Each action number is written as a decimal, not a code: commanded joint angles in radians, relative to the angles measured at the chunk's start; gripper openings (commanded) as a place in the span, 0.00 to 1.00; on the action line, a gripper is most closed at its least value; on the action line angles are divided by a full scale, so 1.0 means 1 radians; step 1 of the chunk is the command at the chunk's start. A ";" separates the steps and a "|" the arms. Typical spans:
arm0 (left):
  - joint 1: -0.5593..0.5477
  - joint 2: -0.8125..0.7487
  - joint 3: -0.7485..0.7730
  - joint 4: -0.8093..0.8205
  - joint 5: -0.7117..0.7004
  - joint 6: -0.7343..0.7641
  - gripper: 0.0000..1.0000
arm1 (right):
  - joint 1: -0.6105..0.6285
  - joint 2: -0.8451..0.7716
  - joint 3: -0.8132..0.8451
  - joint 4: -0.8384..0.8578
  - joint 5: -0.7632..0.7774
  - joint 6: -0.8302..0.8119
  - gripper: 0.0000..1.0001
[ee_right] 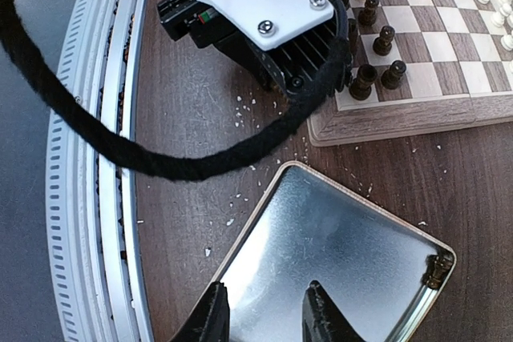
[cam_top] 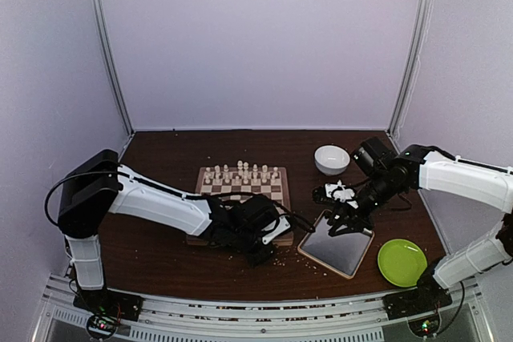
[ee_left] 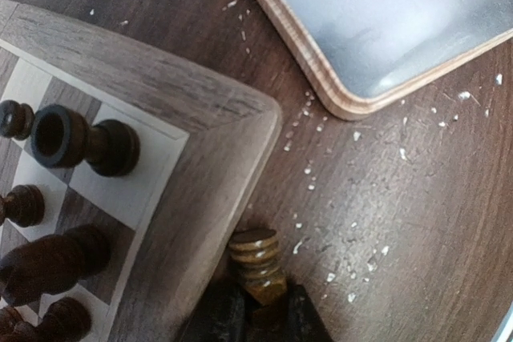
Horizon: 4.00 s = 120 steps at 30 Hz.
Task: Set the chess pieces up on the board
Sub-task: Pick up the knight from the center of the board, then pass from the left arm to the right, then pass from the right arm to the left
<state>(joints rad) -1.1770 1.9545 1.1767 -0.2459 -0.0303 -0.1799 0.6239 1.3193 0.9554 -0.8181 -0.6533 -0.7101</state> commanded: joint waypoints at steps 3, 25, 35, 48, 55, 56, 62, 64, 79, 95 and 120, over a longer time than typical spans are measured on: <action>0.010 -0.013 0.004 0.001 0.029 0.027 0.05 | 0.002 -0.004 -0.012 0.000 0.005 -0.011 0.32; 0.010 -0.351 -0.154 0.218 0.104 0.111 0.06 | -0.025 0.341 0.312 -0.112 -0.418 0.249 0.41; 0.008 -0.351 -0.122 0.231 0.118 0.107 0.07 | 0.011 0.460 0.396 -0.163 -0.508 0.284 0.45; 0.006 -0.353 -0.119 0.241 0.125 0.097 0.08 | 0.057 0.508 0.428 -0.137 -0.524 0.334 0.43; -0.001 -0.347 -0.113 0.240 0.121 0.097 0.08 | 0.070 0.540 0.455 -0.147 -0.550 0.337 0.35; -0.001 -0.345 -0.113 0.240 0.120 0.097 0.08 | 0.071 0.543 0.456 -0.151 -0.554 0.334 0.33; -0.002 -0.338 -0.106 0.235 0.117 0.097 0.08 | 0.073 0.552 0.455 -0.159 -0.565 0.326 0.22; -0.001 -0.335 -0.104 0.234 0.114 0.097 0.08 | 0.071 0.554 0.456 -0.160 -0.567 0.325 0.19; 0.103 -0.421 -0.230 0.738 0.053 -0.213 0.40 | -0.153 0.474 0.614 -0.581 -0.840 -0.171 0.13; 0.198 -0.195 -0.122 1.227 0.527 -0.572 0.38 | -0.207 0.541 0.722 -0.802 -0.908 -0.382 0.13; 0.222 -0.126 -0.059 1.136 0.548 -0.644 0.38 | -0.246 0.542 0.732 -0.802 -0.924 -0.377 0.13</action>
<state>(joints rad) -0.9607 1.8084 1.1088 0.8875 0.5228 -0.8124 0.3882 1.8793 1.6711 -1.6058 -1.5375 -1.0706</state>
